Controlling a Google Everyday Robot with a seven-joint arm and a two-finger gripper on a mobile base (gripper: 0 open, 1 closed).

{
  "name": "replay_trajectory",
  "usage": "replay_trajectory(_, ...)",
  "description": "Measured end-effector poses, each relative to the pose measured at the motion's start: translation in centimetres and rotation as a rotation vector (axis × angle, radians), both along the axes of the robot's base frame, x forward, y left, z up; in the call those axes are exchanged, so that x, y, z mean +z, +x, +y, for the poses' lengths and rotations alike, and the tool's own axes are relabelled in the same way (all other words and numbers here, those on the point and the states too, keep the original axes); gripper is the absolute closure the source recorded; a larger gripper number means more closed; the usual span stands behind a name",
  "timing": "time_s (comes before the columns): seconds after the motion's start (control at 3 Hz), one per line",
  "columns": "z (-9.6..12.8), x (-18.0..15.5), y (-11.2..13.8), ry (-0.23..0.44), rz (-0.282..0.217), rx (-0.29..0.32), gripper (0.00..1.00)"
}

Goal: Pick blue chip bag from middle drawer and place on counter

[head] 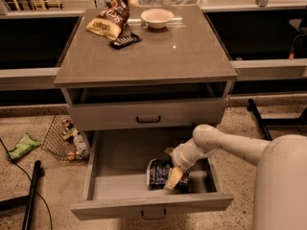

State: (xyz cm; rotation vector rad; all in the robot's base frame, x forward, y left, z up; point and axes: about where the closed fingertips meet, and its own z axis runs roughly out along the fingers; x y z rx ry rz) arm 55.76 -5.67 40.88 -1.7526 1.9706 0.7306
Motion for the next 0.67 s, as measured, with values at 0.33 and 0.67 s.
replay_trajectory(0.33, -0.6, -2.6, 0.5, -0.027, 0.018, -0.036, 0.0)
replay_trajectory(0.67, -1.2, -4.7, 0.7, -0.065, 0.034, -0.058, 0.12)
